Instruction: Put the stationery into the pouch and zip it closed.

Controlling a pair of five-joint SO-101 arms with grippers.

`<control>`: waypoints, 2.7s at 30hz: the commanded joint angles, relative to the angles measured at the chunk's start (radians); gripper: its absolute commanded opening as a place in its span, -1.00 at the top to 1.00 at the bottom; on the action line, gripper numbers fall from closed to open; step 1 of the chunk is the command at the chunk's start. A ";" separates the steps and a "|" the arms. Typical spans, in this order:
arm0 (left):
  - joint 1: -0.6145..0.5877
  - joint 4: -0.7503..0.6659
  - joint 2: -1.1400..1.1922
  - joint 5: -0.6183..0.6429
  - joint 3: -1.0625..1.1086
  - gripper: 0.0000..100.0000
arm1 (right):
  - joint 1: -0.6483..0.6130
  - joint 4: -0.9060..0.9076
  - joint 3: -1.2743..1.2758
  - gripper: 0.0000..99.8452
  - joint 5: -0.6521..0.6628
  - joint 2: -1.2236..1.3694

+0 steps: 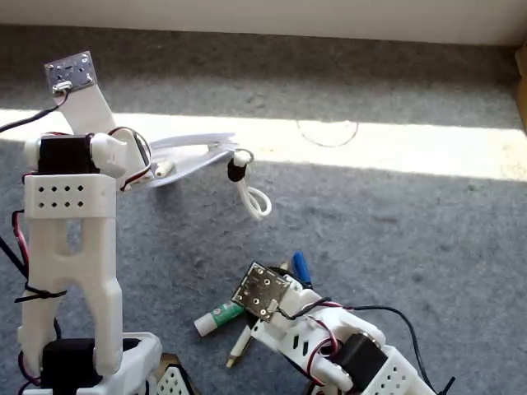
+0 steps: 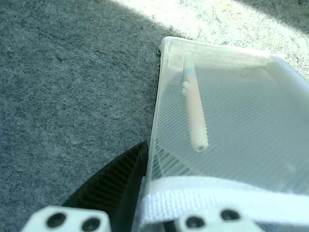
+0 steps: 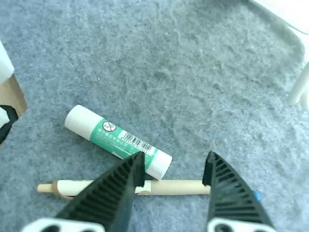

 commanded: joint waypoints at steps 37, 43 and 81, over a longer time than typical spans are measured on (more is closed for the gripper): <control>-0.062 -0.020 0.018 -0.006 0.001 0.93 | -0.228 -0.131 -0.493 0.41 0.222 0.865; -0.062 -0.020 0.018 -0.006 0.001 0.93 | -0.228 -0.133 -0.461 0.41 0.269 0.892; -0.062 -0.020 0.018 -0.006 0.002 0.93 | -0.071 -0.242 -0.443 0.87 0.356 1.230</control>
